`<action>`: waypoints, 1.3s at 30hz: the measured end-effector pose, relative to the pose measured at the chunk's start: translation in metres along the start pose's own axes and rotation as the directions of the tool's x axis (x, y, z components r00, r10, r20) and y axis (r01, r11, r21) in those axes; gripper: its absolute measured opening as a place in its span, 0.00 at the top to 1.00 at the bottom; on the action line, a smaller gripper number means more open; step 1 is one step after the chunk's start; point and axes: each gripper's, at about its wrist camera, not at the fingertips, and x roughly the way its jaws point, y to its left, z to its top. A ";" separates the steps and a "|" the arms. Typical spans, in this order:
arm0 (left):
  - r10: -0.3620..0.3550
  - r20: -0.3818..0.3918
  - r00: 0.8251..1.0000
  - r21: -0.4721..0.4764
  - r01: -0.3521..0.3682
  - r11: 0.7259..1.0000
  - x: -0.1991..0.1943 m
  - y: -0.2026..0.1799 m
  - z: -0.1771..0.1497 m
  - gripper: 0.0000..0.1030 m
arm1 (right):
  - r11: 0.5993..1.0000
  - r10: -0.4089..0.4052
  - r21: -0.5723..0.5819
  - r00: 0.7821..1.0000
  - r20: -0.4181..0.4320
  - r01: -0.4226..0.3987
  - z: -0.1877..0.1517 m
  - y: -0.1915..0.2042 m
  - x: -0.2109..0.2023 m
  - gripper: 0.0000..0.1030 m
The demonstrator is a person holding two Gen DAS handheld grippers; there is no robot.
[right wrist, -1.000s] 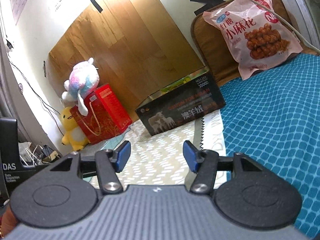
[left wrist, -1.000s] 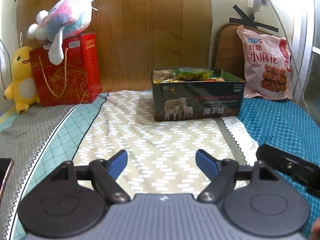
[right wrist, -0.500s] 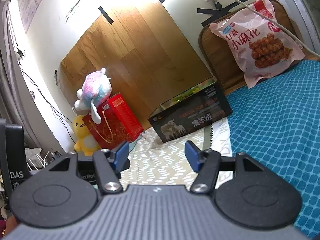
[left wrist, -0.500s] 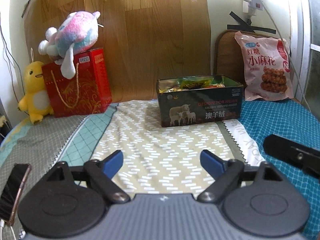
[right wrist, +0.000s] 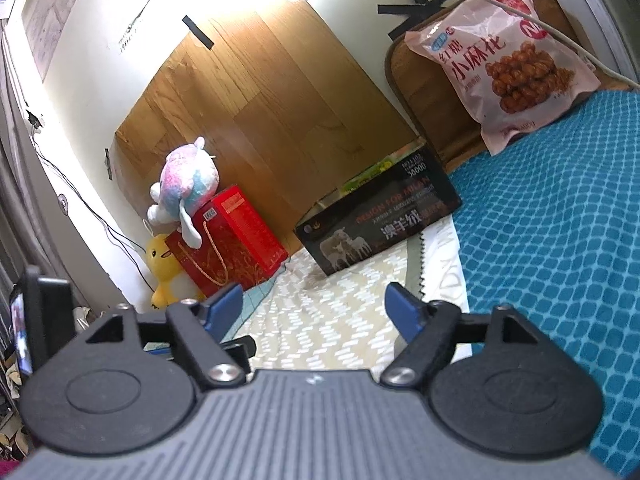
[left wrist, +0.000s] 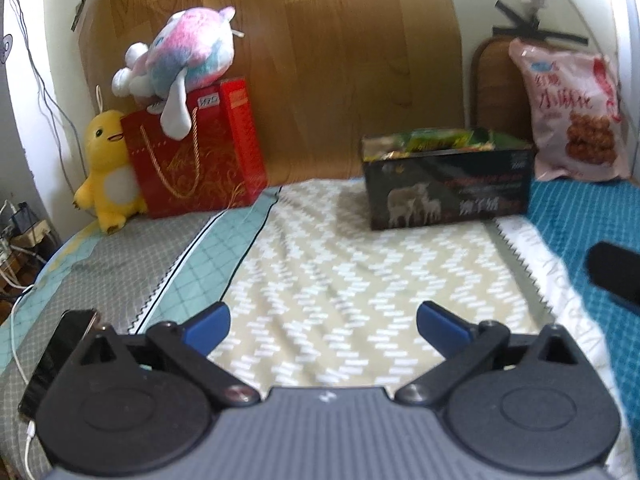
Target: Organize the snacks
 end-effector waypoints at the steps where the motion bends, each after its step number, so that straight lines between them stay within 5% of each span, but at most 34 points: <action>1: 0.022 -0.012 1.000 0.014 -0.022 1.000 0.003 -0.002 -0.001 0.00 | 1.000 -0.005 0.003 1.000 -0.004 0.005 -0.001 -0.001 -0.001 0.18; 7: 0.149 -0.055 0.987 0.136 -0.140 0.981 0.018 -0.024 -0.012 0.00 | 0.999 -0.027 0.022 0.999 0.020 0.026 -0.001 -0.004 -0.007 0.08; 18: 0.029 -0.109 0.994 0.063 -0.023 0.998 0.033 -0.024 -0.024 0.00 | 0.994 -0.098 0.038 0.995 0.013 0.097 -0.004 -0.018 -0.006 0.07; 25: 0.103 -0.076 0.992 0.069 -0.098 0.993 0.036 -0.017 -0.025 0.00 | 0.994 -0.100 0.031 0.995 -0.001 0.100 -0.007 -0.018 0.000 0.07; 39: 0.128 -0.072 0.989 0.065 -0.123 0.990 0.039 -0.011 -0.023 0.00 | 0.994 -0.104 0.034 0.994 -0.017 0.104 -0.008 -0.020 0.005 0.07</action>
